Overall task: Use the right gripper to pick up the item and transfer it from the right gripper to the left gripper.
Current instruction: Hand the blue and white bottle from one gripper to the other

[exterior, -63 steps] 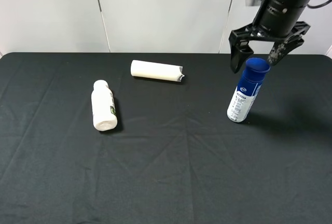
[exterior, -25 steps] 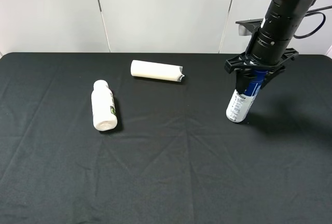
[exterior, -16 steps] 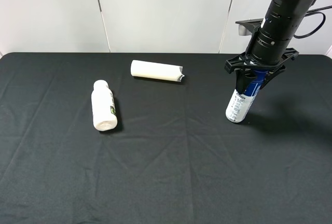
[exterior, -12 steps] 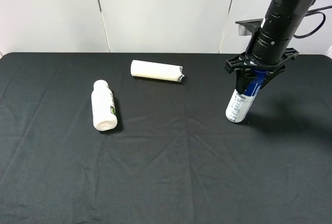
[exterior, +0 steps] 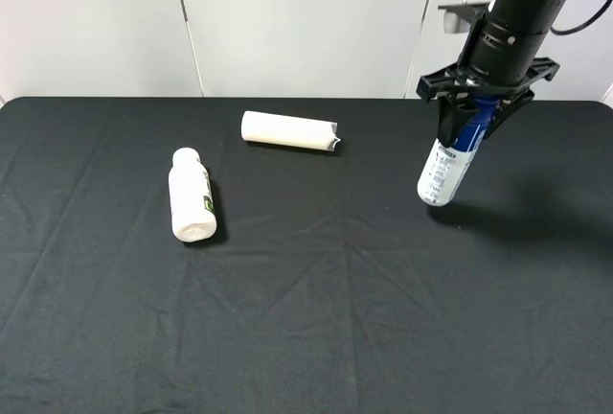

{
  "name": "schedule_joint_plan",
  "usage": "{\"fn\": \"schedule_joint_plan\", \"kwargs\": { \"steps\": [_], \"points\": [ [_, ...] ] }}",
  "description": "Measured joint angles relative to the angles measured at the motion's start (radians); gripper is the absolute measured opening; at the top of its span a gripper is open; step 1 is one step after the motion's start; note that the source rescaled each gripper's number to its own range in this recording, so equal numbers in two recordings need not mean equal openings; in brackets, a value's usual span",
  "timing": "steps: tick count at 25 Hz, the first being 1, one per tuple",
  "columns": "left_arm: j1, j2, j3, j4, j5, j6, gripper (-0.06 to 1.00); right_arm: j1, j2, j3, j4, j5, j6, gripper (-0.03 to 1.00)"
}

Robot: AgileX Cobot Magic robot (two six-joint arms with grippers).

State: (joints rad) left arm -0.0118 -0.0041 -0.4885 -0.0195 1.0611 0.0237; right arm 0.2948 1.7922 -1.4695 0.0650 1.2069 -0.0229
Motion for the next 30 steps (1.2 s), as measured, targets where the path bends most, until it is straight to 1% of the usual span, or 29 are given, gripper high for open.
{"fn": "schedule_joint_plan", "kwargs": {
  "steps": [6, 10, 13, 19, 30],
  "points": [
    [0.000, 0.000, 0.000, 0.000, 0.000, 0.000, 0.98, 0.000, -0.047, -0.006, 0.005, 0.003, 0.004, 0.00],
    [0.000, 0.000, 0.000, 0.000, 0.000, 0.000, 0.98, 0.000, -0.077, -0.006, 0.034, 0.005, 0.004, 0.00],
    [0.000, 0.000, 0.000, 0.000, 0.000, 0.000, 0.98, 0.000, -0.099, -0.006, 0.079, 0.005, -0.002, 0.00],
    [0.000, 0.000, 0.000, 0.000, 0.000, 0.000, 0.98, 0.000, -0.162, -0.006, 0.167, 0.009, -0.054, 0.00],
    [0.000, 0.000, 0.000, 0.000, 0.000, 0.000, 0.98, 0.000, -0.262, -0.006, 0.360, 0.022, -0.186, 0.00]
  ]
}}
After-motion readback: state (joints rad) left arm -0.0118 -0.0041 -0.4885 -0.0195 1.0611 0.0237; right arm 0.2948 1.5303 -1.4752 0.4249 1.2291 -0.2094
